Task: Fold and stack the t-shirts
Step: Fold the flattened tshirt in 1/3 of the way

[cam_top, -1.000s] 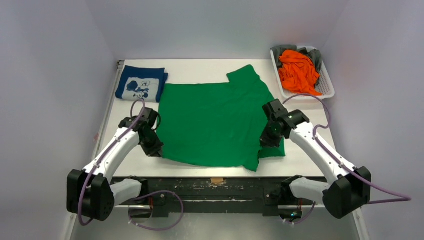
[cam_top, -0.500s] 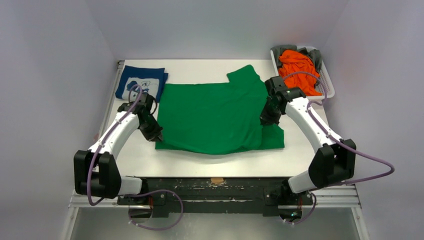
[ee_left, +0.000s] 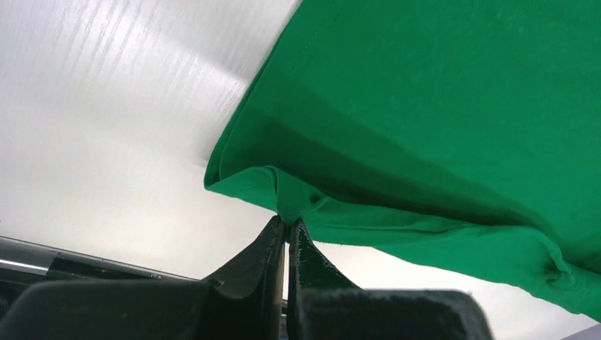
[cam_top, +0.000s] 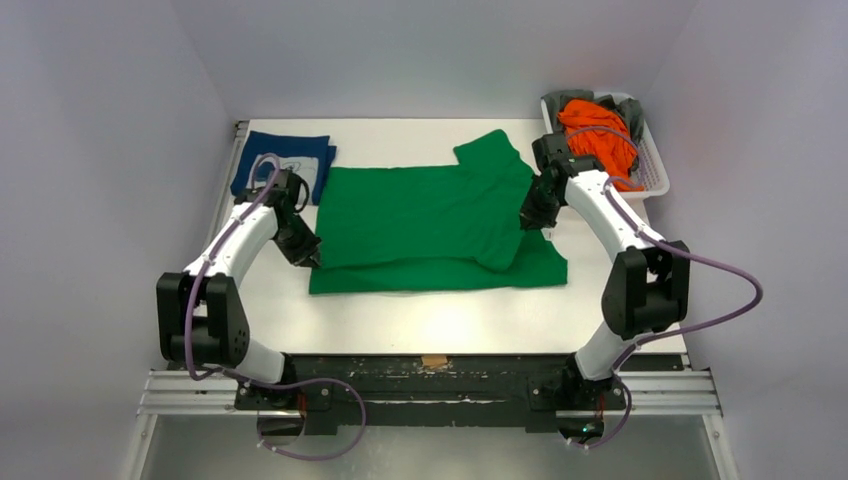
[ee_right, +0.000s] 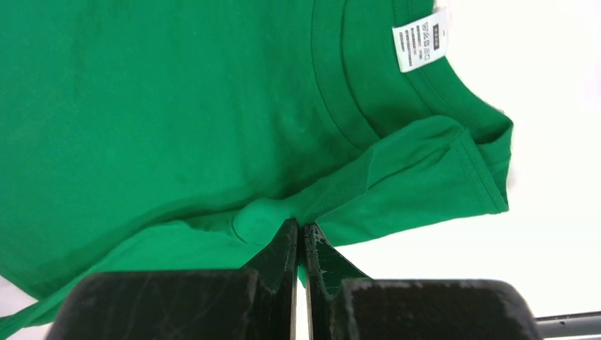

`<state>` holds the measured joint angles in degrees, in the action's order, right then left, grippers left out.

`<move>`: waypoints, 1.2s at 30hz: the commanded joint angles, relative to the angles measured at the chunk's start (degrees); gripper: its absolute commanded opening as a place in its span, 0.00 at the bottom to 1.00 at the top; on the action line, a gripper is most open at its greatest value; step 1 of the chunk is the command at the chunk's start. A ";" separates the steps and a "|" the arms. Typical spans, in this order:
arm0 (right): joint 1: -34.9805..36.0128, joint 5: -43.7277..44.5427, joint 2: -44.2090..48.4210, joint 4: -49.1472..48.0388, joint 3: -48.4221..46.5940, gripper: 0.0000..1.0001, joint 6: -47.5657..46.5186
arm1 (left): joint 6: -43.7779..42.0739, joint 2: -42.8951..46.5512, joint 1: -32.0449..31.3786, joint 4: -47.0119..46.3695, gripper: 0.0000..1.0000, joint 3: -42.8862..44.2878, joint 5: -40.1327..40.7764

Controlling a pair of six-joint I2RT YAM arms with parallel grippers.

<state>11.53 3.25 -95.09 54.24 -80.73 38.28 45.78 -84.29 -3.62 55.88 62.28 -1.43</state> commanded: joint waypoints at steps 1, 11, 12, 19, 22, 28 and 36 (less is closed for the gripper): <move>-0.82 -2.05 -1.71 -4.38 -2.99 0.00 -1.46 | -2.00 -3.37 0.72 -2.74 0.00 3.73 1.26; -1.77 -0.53 -12.59 -16.11 -7.10 0.22 3.63 | -0.91 -14.12 1.86 -2.10 0.36 11.41 4.59; -1.83 1.86 -13.40 -15.57 -8.14 0.28 3.30 | -0.95 -14.49 1.84 -0.97 0.49 12.85 5.12; -1.90 3.09 -5.42 -18.56 -2.33 0.55 -2.95 | -3.22 -10.93 1.86 1.53 1.00 13.85 3.33; -1.51 -4.60 -2.63 -17.86 3.87 0.55 -5.88 | -3.71 -7.96 1.75 -0.80 1.00 10.09 -1.65; 1.52 -10.79 2.01 -20.17 15.65 0.55 -7.82 | -3.71 -2.76 1.66 -3.17 1.00 4.26 -4.72; 5.58 -10.69 -1.09 -23.17 17.81 0.54 -6.99 | -4.13 -0.85 1.67 -2.69 1.00 3.03 -3.83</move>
<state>16.08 -6.76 -95.33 35.03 -62.52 31.92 42.39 -87.61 -2.15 54.26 66.11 -4.73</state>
